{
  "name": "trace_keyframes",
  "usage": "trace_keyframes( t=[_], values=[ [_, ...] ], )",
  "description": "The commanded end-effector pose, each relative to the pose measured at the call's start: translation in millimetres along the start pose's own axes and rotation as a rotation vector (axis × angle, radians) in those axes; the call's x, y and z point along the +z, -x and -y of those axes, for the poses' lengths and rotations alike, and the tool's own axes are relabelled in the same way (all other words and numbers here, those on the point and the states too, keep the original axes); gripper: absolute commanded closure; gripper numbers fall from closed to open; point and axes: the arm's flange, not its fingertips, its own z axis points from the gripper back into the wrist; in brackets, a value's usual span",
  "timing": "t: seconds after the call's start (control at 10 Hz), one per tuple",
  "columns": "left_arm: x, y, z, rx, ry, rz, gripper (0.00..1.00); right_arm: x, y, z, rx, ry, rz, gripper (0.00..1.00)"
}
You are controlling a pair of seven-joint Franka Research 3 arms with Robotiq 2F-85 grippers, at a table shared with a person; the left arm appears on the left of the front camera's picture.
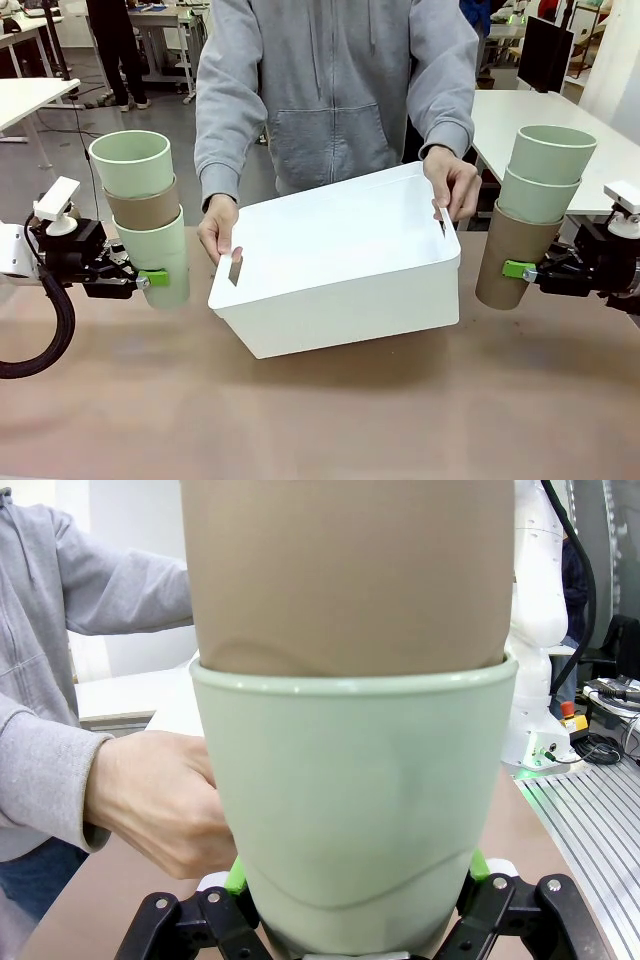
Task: Stack the cups and store them in the basket.
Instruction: Place the stack of Reusable plastic cups into the Pantry Basket.
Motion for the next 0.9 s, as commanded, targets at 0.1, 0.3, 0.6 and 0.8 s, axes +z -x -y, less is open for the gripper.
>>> trace_keyframes(
  t=[0.1, 0.3, 0.6, 0.8],
  values=[
    [0, -14, 5, -0.014, 0.030, -0.009, 0.15, 0, -4, -1, 0.010, 0.000, 0.002, 0.14],
    [5, -45, 3, 0.034, -0.023, -0.044, 0.15, 0, -4, -1, 0.010, 0.000, 0.002, 0.14],
    [-22, -114, -2, 0.127, -0.049, -0.165, 0.15, 0, -4, -1, 0.010, 0.000, 0.002, 0.14],
    [-51, -158, -12, 0.179, -0.059, -0.290, 0.15, 0, -4, -1, 0.010, 0.000, 0.002, 0.14]
  ],
)
